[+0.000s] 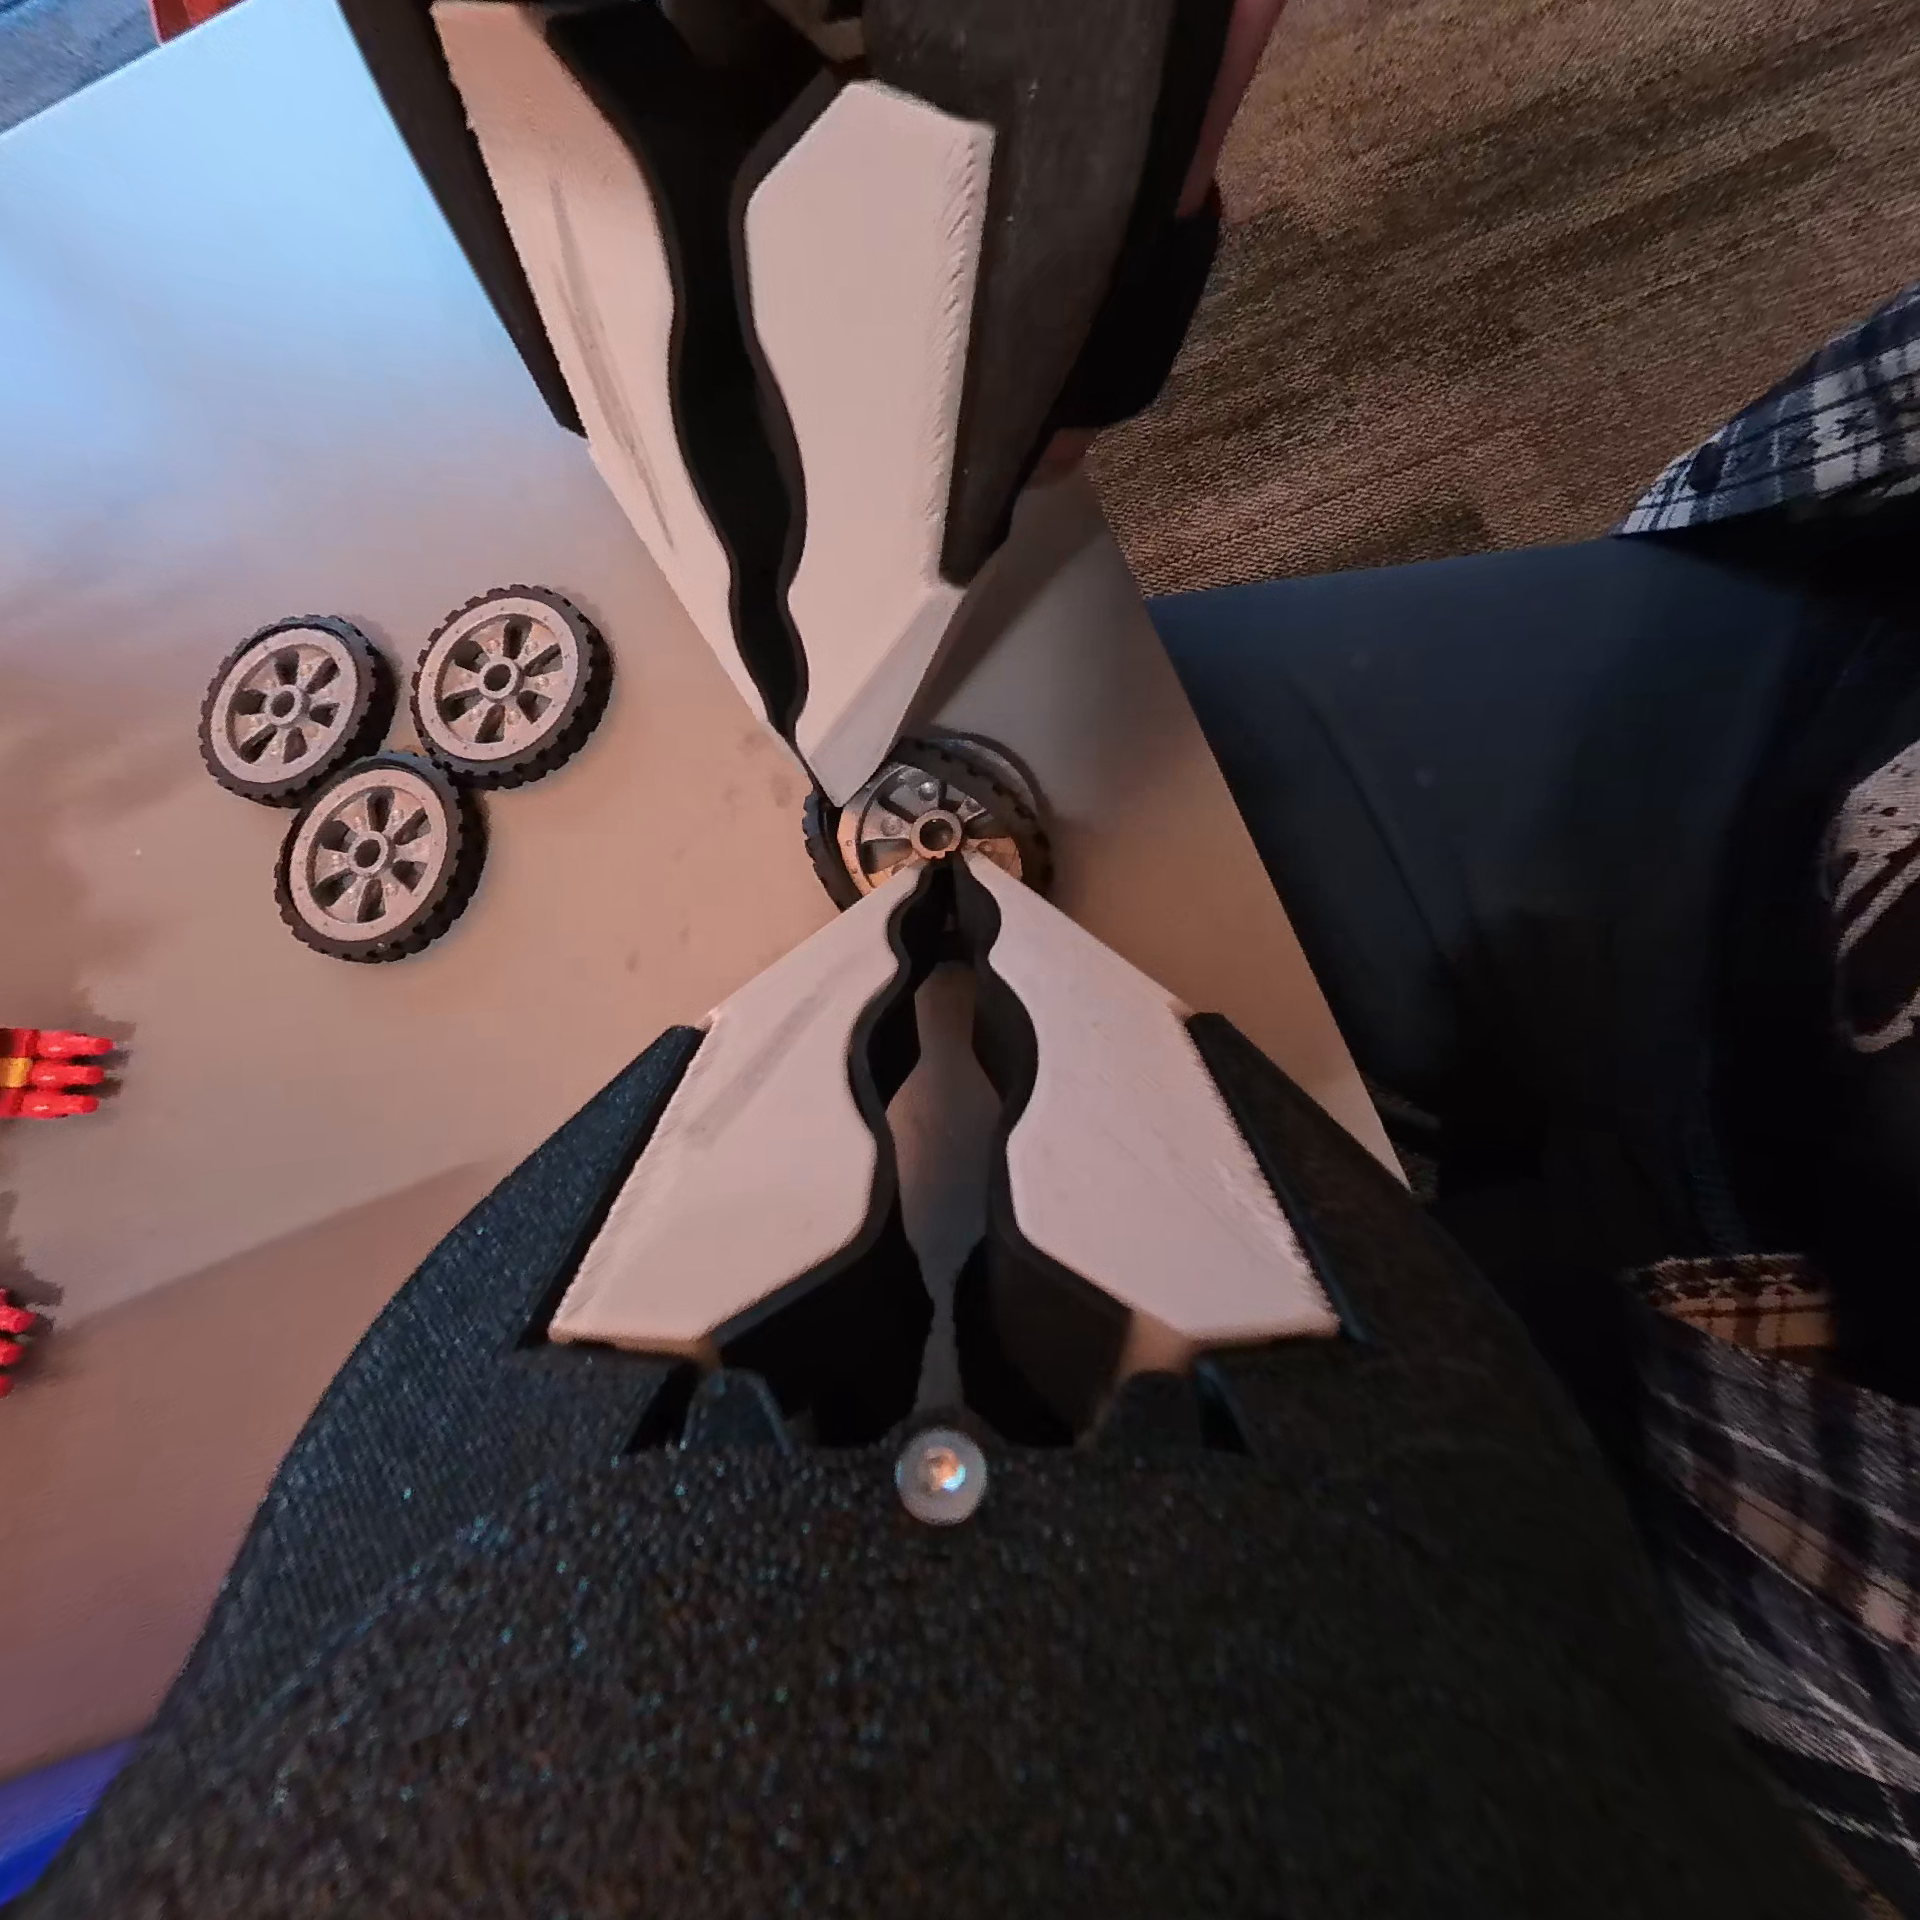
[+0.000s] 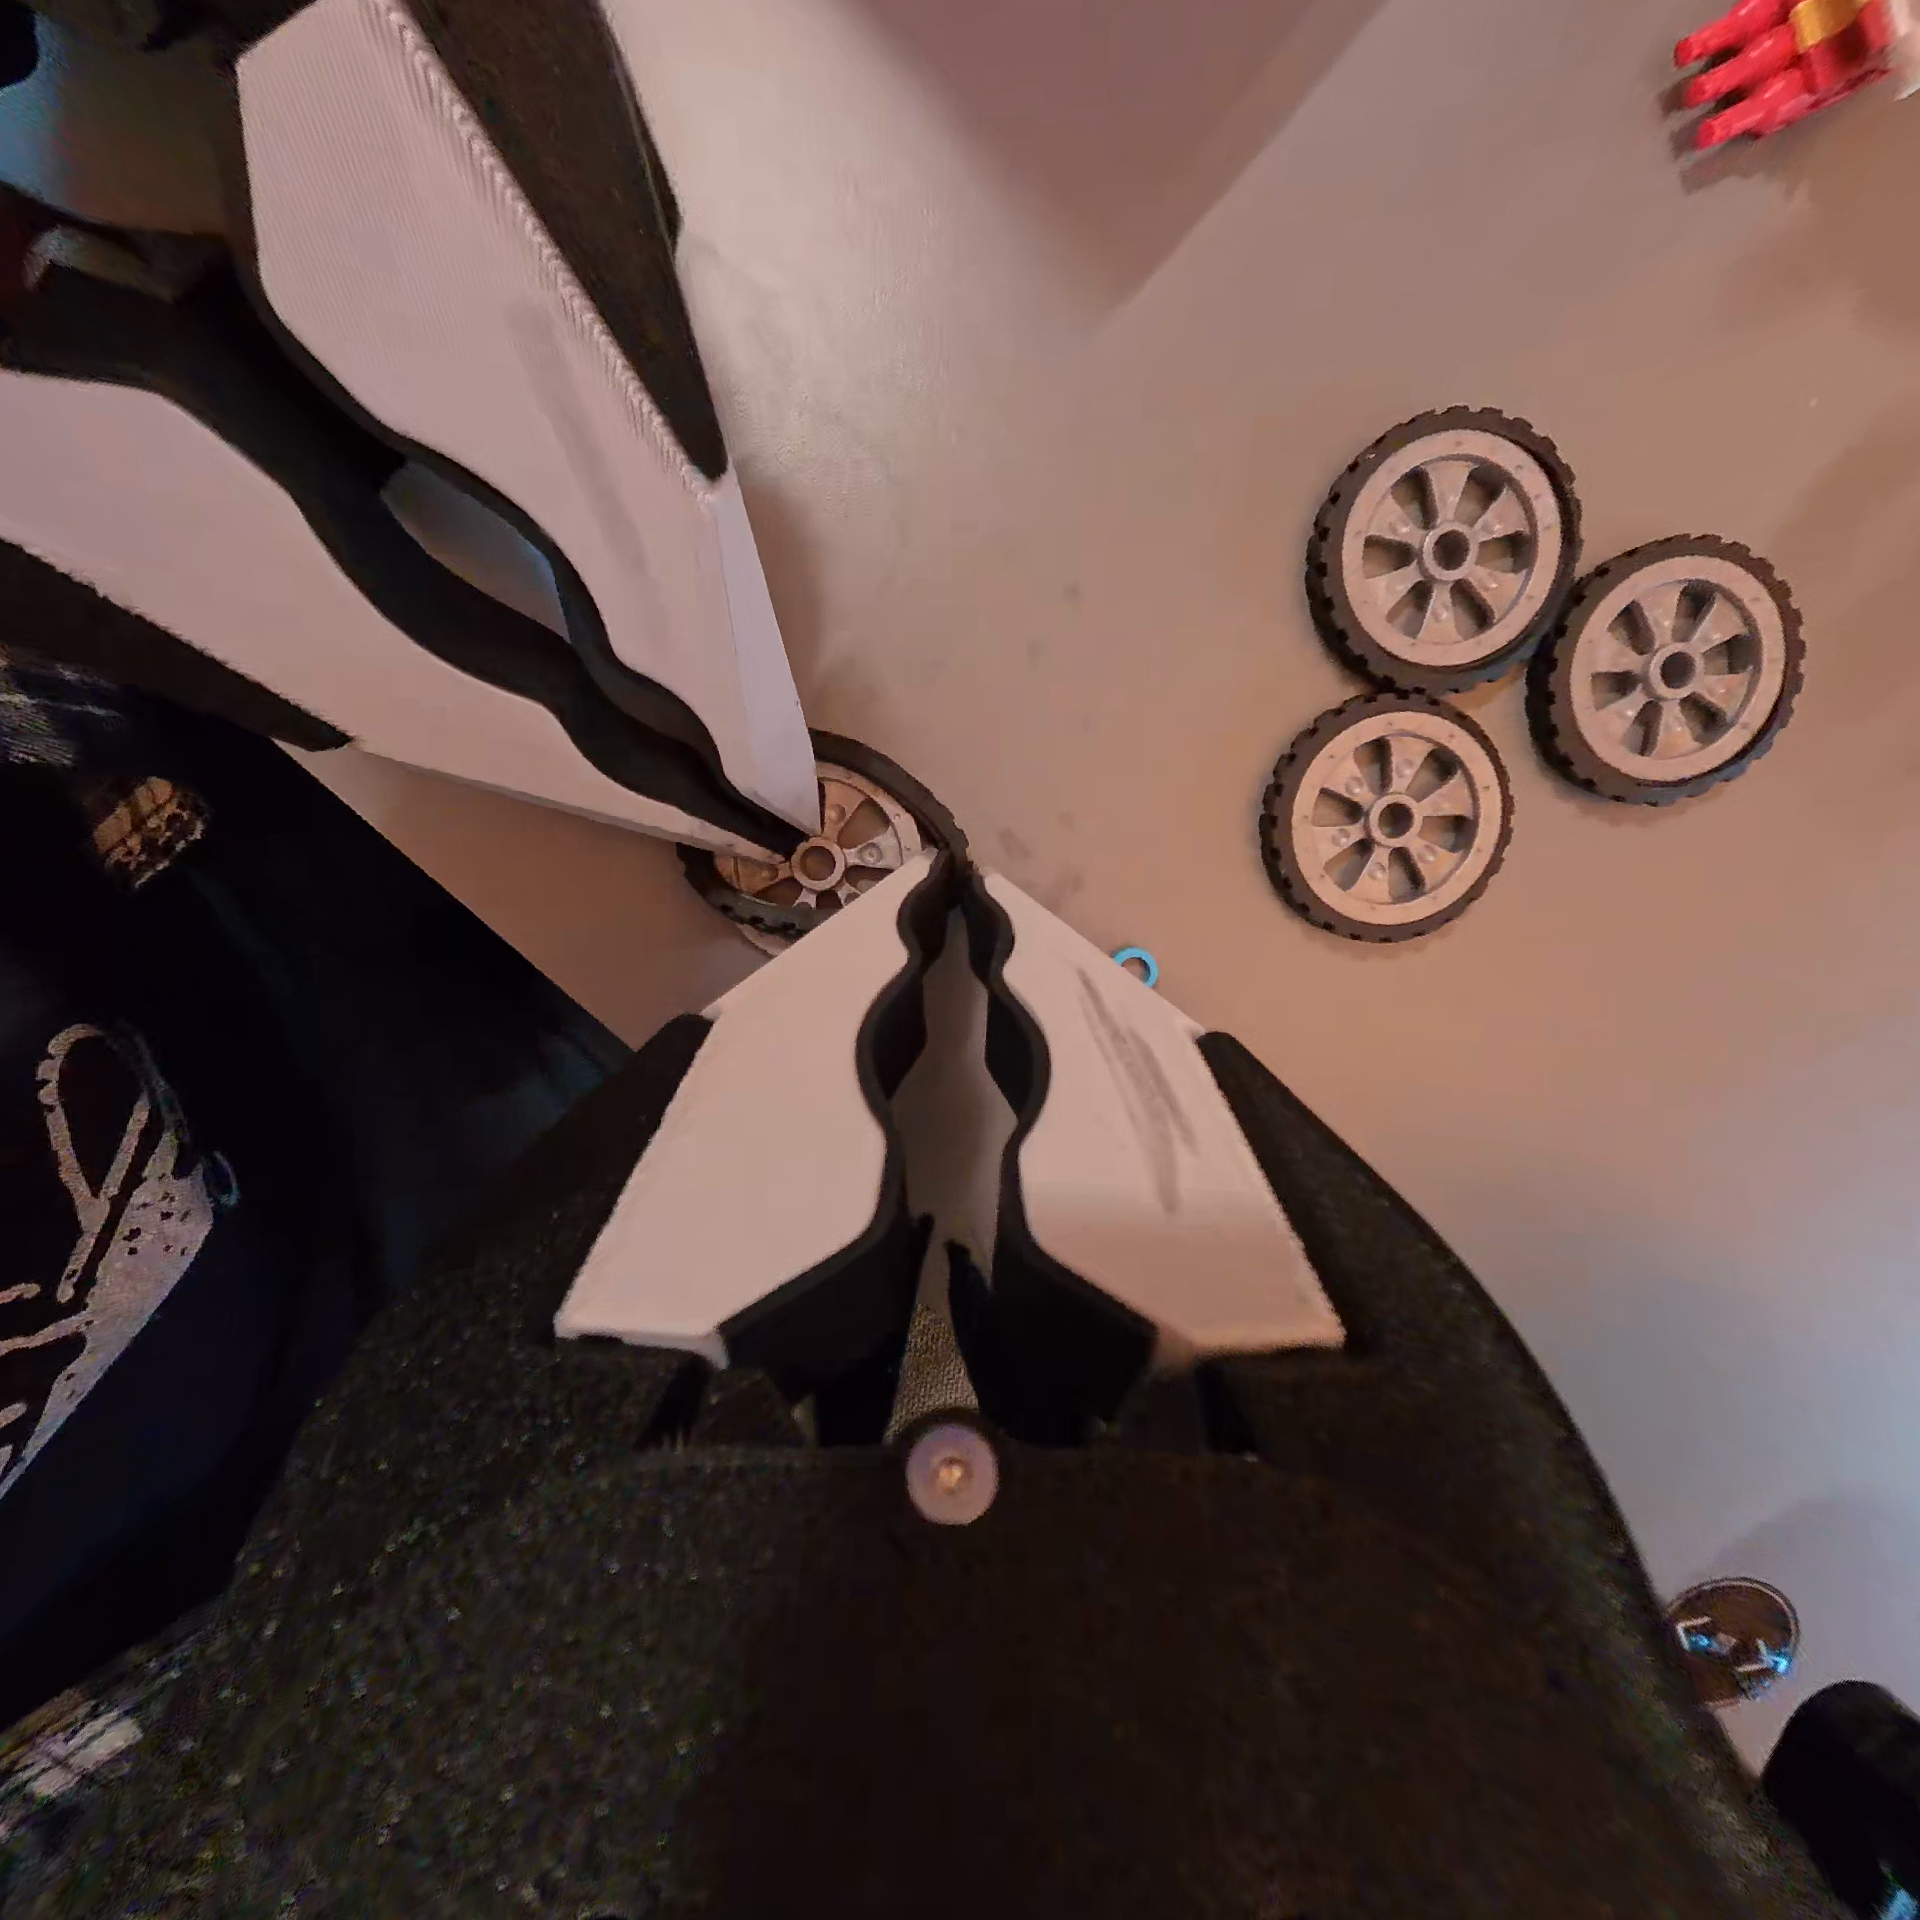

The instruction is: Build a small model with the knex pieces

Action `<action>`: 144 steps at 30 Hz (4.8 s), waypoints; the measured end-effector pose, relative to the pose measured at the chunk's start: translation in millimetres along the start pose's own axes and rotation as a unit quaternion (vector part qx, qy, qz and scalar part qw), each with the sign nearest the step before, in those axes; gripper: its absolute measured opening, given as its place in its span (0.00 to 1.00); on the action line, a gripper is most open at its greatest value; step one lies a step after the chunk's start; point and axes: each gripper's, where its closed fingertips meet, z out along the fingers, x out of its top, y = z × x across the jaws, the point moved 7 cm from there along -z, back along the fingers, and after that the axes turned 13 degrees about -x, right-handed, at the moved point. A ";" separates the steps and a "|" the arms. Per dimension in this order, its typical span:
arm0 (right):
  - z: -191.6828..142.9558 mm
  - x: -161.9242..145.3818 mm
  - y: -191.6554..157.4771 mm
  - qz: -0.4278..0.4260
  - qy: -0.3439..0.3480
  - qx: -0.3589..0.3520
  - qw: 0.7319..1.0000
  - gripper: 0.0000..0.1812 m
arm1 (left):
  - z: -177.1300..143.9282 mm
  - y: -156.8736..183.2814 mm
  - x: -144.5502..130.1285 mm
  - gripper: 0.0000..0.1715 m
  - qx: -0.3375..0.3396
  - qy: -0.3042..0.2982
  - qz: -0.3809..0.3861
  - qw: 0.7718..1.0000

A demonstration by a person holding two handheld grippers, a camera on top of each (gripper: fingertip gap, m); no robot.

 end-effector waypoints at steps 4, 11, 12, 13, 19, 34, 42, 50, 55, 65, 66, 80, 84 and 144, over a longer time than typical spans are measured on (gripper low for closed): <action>0.6 2.7 1.5 0.004 -0.016 0.012 1.000 0.01 | 0.0 -0.4 0.1 0.01 -0.001 0.000 -0.002 1.000; 0.7 4.7 2.3 0.000 -0.031 0.017 0.999 0.01 | -1.6 -2.1 -0.4 0.02 -0.001 0.004 -0.010 1.000; 0.7 4.8 2.4 0.000 -0.032 0.018 0.999 0.01 | -1.6 -2.0 -0.3 0.02 0.000 0.004 -0.010 1.000; 0.7 4.9 2.4 -0.001 -0.032 0.018 0.999 0.01 | -1.7 -1.8 -0.3 0.02 0.002 0.004 -0.008 1.000; 0.7 4.7 2.1 -0.004 -0.029 0.015 0.999 0.01 | -4.9 -1.2 -0.7 0.06 0.033 0.014 -0.001 0.999; 0.7 4.8 1.8 -0.011 -0.028 0.013 0.999 0.01 | -6.2 -1.5 -1.1 0.06 0.042 0.020 -0.071 0.996; 1.1 4.8 2.2 -0.012 -0.028 0.013 0.999 0.01 | -8.9 -9.6 -3.2 0.07 -0.015 0.049 -0.155 0.987; 1.2 4.3 2.1 -0.012 -0.024 0.012 1.000 0.01 | -7.9 -8.1 -2.8 0.08 -0.006 0.036 -0.146 0.989; 0.9 2.3 1.2 -0.012 -0.009 0.006 1.000 0.01 | -7.0 -4.9 -1.8 0.07 0.014 0.029 -0.114 0.993; -1.9 -1.9 -2.7 -0.029 0.024 -0.012 0.999 0.02 | -4.5 -1.9 -0.4 0.07 0.038 0.006 -0.085 0.996; -2.6 -2.6 -2.9 -0.029 0.026 -0.008 0.999 0.02 | -4.3 -1.7 -0.4 0.07 0.035 0.008 -0.087 0.996; -11.8 -16.7 -3.9 0.001 0.054 0.042 0.998 0.04 | -2.0 -0.9 2.1 0.06 0.020 0.001 -0.068 0.997; -13.6 -18.4 -4.4 -0.004 0.063 0.045 0.997 0.05 | -2.0 -1.0 2.4 0.06 0.019 -0.001 -0.067 0.998; -16.4 -25.0 -27.2 -0.102 0.179 0.037 0.978 0.04 | -0.4 -5.9 1.6 0.06 -0.010 0.017 -0.091 0.996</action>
